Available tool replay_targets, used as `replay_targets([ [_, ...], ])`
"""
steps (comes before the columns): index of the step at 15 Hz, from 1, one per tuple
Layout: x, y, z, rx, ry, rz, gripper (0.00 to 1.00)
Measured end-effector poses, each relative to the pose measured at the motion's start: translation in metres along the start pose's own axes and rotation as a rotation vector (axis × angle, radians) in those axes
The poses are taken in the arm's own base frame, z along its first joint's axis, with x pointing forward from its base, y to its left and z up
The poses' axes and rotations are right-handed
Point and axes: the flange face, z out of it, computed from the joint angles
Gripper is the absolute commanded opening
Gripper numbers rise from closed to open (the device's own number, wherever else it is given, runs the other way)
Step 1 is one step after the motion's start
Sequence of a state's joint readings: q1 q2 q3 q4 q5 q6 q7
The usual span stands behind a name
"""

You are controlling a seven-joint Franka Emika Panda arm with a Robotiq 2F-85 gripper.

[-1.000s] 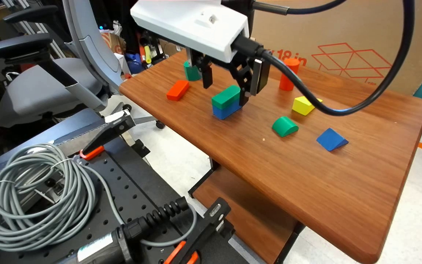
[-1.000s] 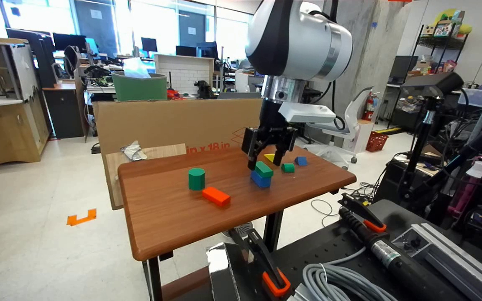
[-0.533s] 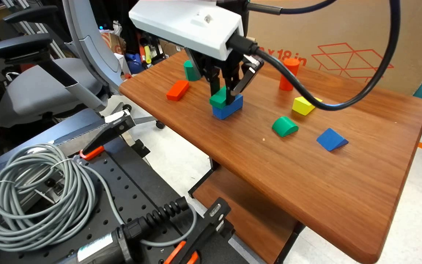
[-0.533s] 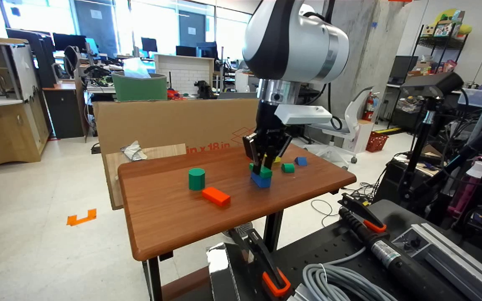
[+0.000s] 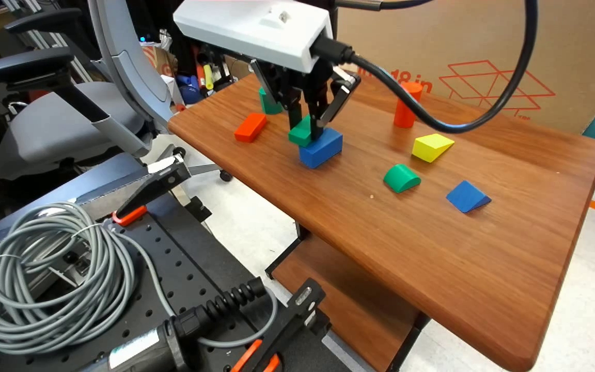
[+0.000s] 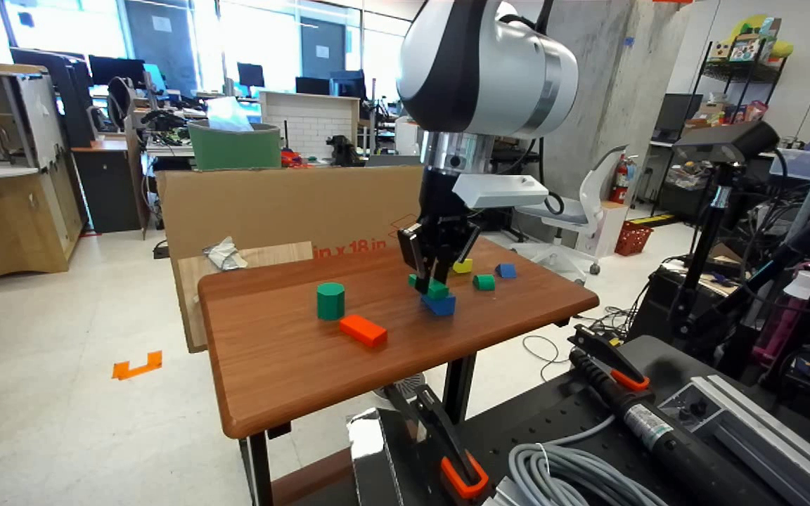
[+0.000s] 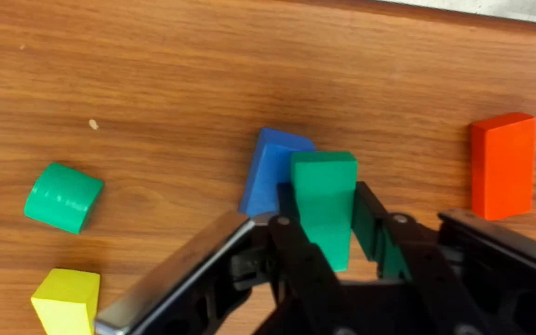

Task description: Remove the green rectangular block from the blue rectangular block

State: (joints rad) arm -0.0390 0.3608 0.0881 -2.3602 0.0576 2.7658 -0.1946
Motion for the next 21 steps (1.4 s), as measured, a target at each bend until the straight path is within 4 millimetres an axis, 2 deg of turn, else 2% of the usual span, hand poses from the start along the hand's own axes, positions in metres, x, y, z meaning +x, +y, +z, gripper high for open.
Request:
replay_targets([
  [6, 0.012, -0.037, 0.000, -0.010, -0.007, -0.102, 0.08],
  [9, 0.019, -0.042, 0.012, -0.010, -0.039, -0.125, 0.08],
  [13, 0.029, -0.037, 0.035, -0.016, -0.082, -0.141, 0.08],
  [14, 0.034, -0.036, 0.036, -0.026, -0.082, -0.149, 0.58],
  [16, 0.042, -0.036, 0.036, -0.050, -0.095, -0.166, 0.64],
  [21, 0.042, -0.045, 0.043, -0.078, -0.108, -0.237, 0.99],
])
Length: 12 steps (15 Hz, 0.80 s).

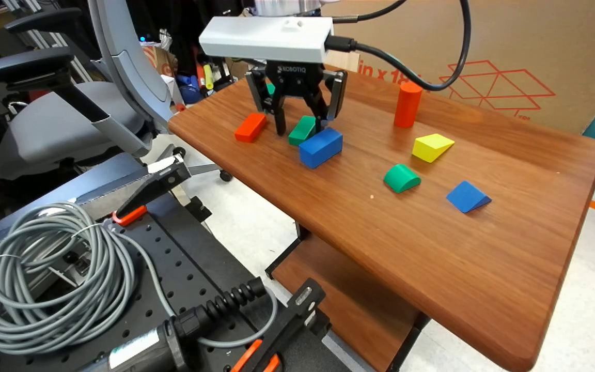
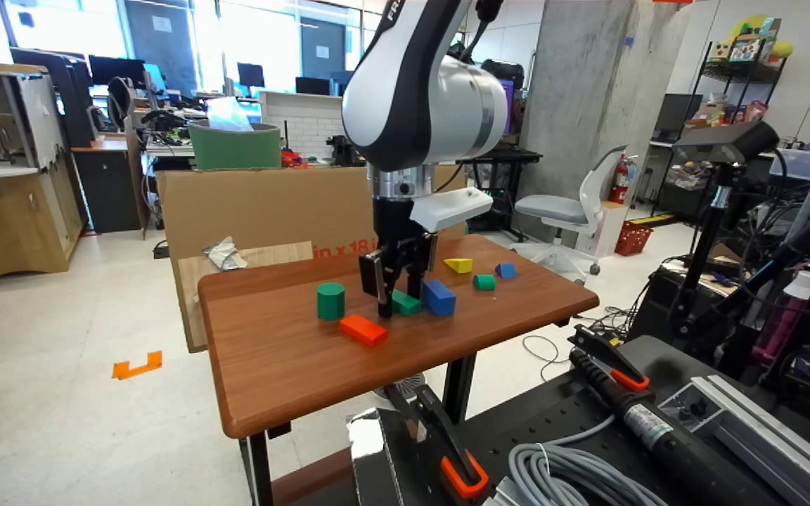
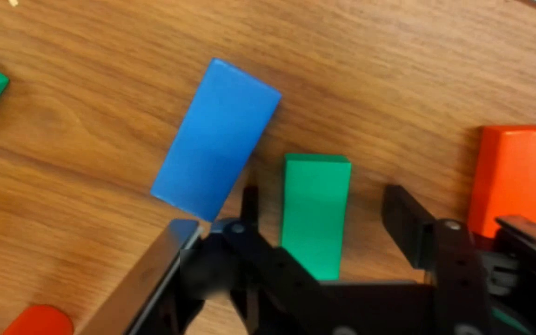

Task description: Remove the green rectangular block from the blue rectangular block

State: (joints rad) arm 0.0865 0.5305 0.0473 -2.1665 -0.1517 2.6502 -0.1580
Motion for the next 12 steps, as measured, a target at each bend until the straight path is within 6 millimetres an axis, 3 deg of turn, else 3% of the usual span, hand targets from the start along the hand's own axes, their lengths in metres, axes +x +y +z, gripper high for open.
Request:
replay_targets([
  [4, -0.009, -0.005, -0.014, -0.003, 0.045, -0.068, 1.00],
  [9, -0.036, 0.005, -0.072, -0.025, 0.166, -0.102, 1.00],
  [12, -0.064, 0.017, -0.097, 0.001, 0.201, -0.079, 1.00],
])
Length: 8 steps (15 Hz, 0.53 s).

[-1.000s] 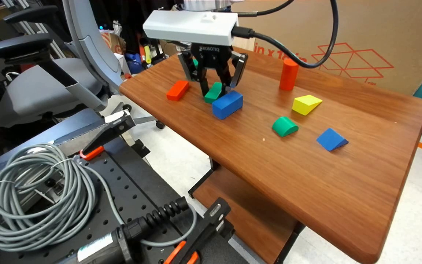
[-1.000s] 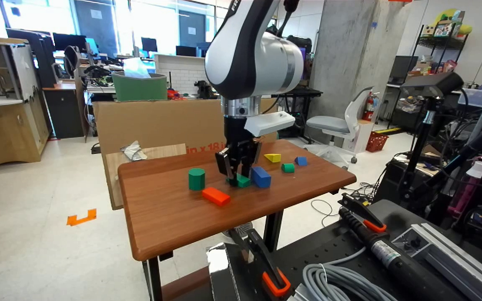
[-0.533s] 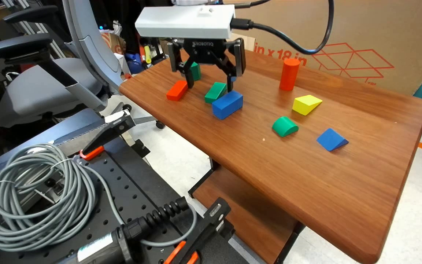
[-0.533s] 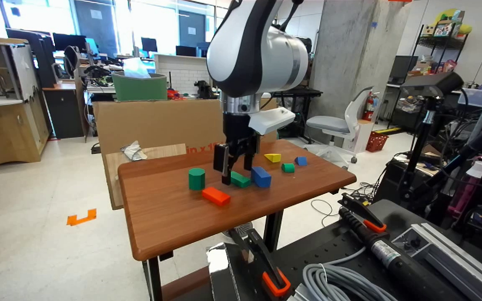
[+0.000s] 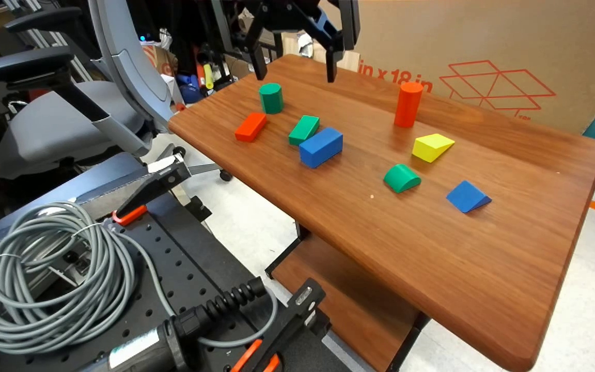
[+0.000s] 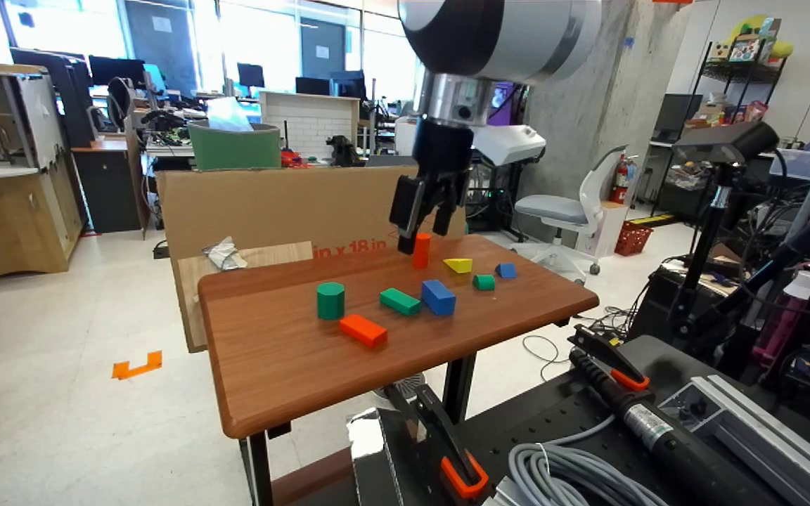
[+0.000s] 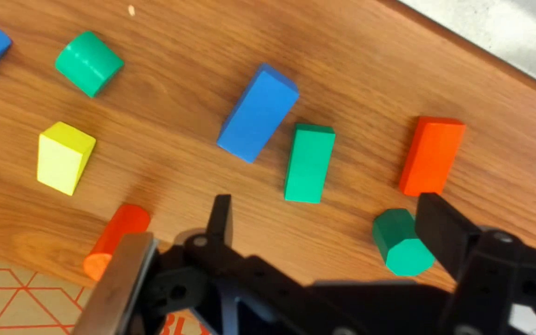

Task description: Remove the green rectangular block from the blue rectangular block

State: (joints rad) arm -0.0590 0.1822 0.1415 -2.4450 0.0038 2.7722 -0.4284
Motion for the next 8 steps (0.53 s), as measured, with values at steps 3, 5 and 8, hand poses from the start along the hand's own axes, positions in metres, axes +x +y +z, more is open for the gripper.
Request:
replay_targets([
  [3, -0.028, 0.015, -0.021, 0.073, -0.012, 0.035, 1.00],
  [5, -0.043, 0.027, -0.039, 0.133, -0.044, 0.064, 1.00],
  [8, -0.059, 0.050, -0.070, 0.178, -0.093, 0.134, 1.00],
])
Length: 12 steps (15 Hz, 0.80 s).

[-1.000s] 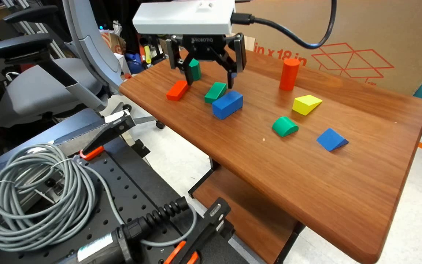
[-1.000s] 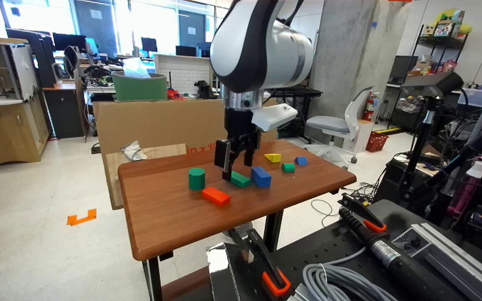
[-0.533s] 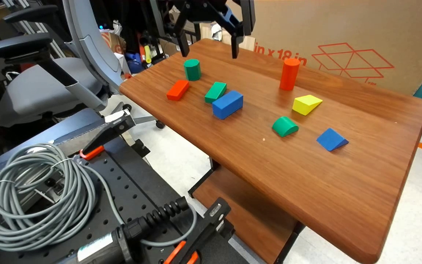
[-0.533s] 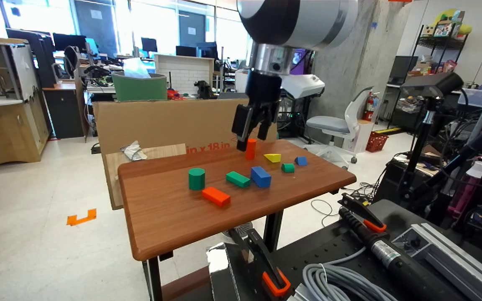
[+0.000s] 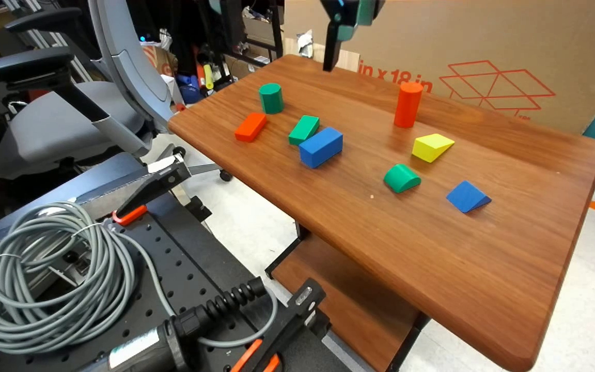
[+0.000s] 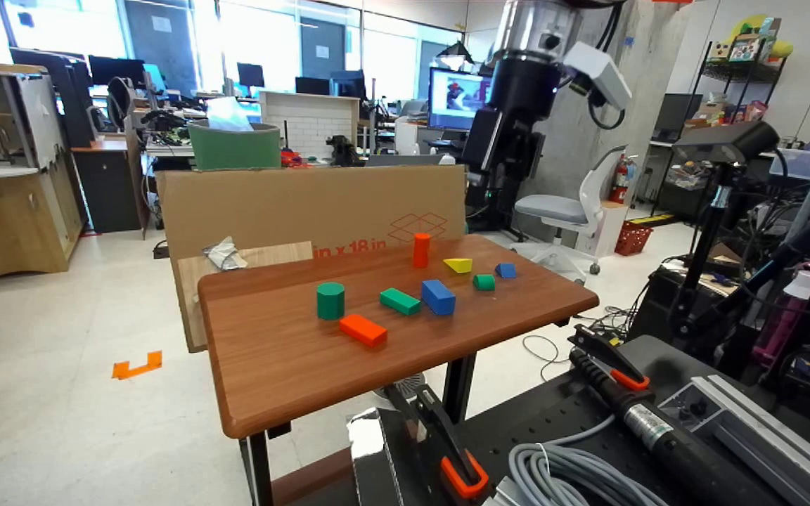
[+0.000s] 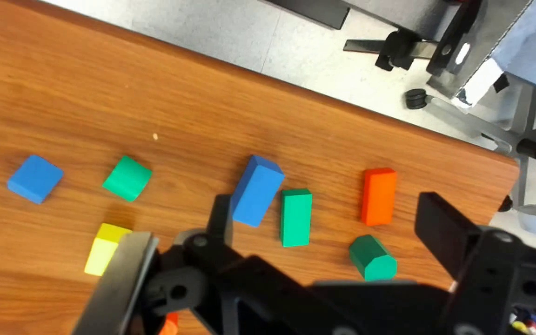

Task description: Remove the green rectangular block from the blue rectangular block

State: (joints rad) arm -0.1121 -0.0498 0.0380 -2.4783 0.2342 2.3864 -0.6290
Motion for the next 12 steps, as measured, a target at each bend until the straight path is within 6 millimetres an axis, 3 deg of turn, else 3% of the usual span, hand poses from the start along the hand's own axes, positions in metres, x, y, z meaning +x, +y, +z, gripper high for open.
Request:
replay_targets([
  [5, -0.001, 0.016, -0.033, -0.050, 0.019, 0.126, 1.00],
  [12, -0.005, 0.013, -0.031, -0.153, -0.097, 0.137, 1.00],
])
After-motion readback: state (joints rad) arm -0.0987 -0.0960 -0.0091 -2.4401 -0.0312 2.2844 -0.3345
